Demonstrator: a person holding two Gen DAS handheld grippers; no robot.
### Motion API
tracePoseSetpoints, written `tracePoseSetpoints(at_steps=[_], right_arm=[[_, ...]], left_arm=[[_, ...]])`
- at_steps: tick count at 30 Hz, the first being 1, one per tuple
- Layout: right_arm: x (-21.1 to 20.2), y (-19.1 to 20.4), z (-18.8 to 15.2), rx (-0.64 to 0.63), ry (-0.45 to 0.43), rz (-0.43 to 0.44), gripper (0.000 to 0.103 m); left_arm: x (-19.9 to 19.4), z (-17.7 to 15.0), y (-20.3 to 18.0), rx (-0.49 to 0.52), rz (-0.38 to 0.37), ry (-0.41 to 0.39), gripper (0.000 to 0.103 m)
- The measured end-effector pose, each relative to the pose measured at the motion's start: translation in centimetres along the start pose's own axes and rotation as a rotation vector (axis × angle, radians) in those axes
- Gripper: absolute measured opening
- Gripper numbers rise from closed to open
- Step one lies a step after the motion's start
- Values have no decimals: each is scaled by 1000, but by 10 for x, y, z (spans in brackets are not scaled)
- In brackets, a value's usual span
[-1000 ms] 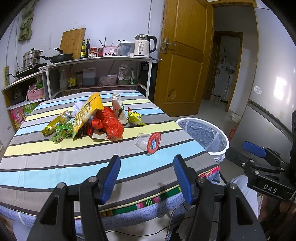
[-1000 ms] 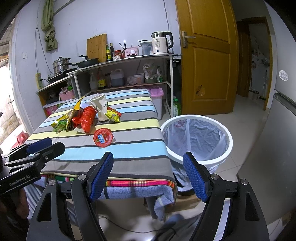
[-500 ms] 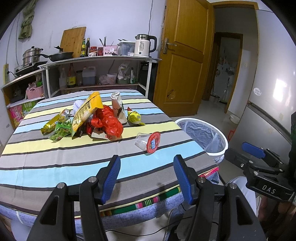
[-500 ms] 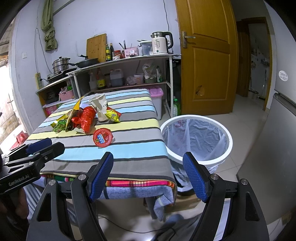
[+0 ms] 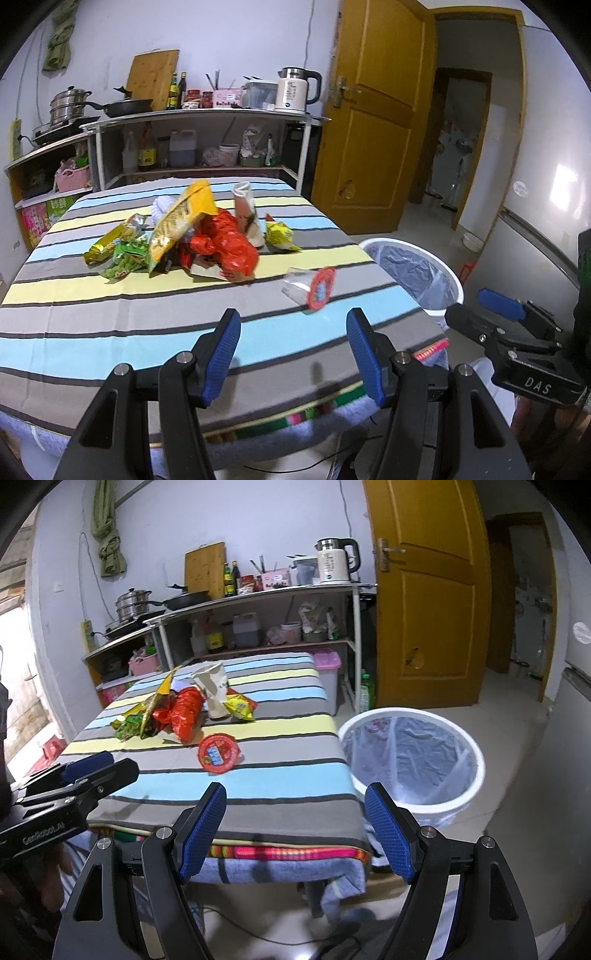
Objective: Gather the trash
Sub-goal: 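Grasp the clear cup with red lid with the right gripper while the left gripper grasps the yellow snack bag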
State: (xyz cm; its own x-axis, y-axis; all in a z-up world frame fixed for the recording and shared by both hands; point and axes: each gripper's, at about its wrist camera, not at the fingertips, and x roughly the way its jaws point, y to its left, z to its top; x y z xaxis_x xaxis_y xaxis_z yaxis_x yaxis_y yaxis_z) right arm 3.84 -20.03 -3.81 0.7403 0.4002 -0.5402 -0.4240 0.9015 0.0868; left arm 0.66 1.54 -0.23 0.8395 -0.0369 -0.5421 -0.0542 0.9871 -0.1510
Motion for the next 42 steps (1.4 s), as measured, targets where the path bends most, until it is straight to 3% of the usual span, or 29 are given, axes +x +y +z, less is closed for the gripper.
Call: tracePoseSetpoints(at_steps=[18, 27, 35, 39, 42], right_arm=[[86, 46, 26, -123, 105, 182, 78], [124, 59, 36, -142, 169, 206, 78], [144, 62, 41, -143, 215, 213, 78], [150, 60, 41, -124, 248, 227, 77], [151, 60, 39, -116, 266, 230, 63]], left_arm=[[41, 35, 88, -54, 196, 5, 62], [82, 44, 103, 11, 225, 60, 62], [101, 51, 100, 41, 203, 129, 61], [105, 56, 104, 25, 203, 141, 51], [107, 58, 107, 15, 204, 146, 41]])
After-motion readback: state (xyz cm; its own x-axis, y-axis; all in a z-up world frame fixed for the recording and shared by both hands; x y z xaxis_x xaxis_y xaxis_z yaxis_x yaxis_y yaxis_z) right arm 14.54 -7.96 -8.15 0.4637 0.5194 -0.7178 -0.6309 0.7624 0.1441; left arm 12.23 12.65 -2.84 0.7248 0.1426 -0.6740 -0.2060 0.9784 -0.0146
